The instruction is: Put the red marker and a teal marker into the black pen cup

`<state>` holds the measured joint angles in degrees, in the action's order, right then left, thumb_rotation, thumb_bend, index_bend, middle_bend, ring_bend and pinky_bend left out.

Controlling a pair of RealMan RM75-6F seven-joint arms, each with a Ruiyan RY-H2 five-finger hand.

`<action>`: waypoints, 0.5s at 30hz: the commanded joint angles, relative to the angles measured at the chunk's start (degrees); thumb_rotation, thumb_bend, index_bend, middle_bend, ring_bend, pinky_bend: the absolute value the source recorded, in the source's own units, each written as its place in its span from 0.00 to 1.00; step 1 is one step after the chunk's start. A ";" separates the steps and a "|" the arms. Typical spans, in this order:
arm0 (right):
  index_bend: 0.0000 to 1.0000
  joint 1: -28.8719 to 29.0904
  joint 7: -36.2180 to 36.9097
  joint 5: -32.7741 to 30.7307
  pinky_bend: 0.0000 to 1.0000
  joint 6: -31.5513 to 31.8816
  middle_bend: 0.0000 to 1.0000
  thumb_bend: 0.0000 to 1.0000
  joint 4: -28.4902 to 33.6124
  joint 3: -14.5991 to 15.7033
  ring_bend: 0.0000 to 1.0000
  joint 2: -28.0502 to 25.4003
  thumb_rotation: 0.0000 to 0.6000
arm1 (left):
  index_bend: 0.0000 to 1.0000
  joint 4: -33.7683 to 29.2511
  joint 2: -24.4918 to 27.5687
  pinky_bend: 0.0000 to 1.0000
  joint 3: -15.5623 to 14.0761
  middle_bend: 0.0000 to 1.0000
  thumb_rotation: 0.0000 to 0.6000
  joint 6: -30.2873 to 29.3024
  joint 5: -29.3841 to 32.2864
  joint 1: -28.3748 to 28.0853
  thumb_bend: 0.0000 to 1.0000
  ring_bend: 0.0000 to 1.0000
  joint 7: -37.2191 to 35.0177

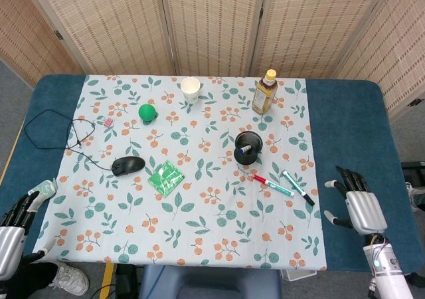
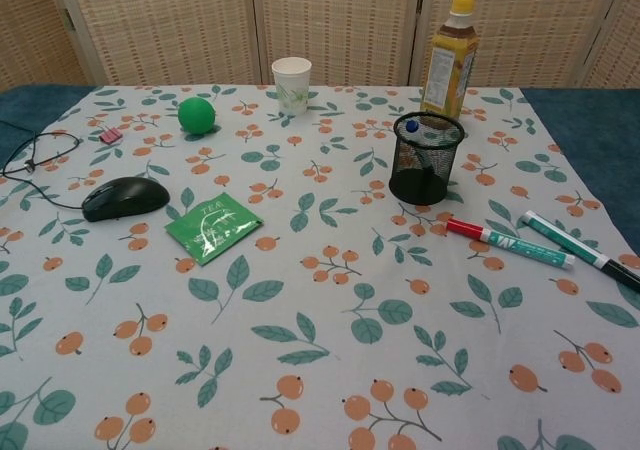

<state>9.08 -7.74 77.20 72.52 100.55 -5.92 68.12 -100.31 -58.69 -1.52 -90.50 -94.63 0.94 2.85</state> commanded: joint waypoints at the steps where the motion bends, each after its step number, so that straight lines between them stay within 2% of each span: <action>1: 0.31 4.20 -6.87 -7.66 0.00 -4.27 0.04 0.20 2.97 -3.39 0.00 2.81 1.00 | 0.00 0.73 0.93 0.22 0.78 0.08 1.00 2.08 2.11 -1.26 0.27 0.04 -3.81; 7: 0.37 8.29 -16.04 -17.09 0.00 -4.11 0.06 0.20 4.17 -6.37 0.00 8.01 1.00 | 0.00 2.22 1.70 0.22 1.32 0.08 1.00 4.91 4.43 -2.72 0.27 0.04 -8.85; 15: 0.45 13.93 -26.12 -25.84 0.00 2.37 0.10 0.21 0.59 -10.11 0.00 20.76 1.00 | 0.00 4.39 3.64 0.22 1.21 0.08 1.00 5.97 4.34 -3.68 0.27 0.04 -17.57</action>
<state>20.79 -30.77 53.67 72.45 102.74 -14.51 85.06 -96.80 -55.72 -0.36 -84.85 -90.34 -2.37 -12.64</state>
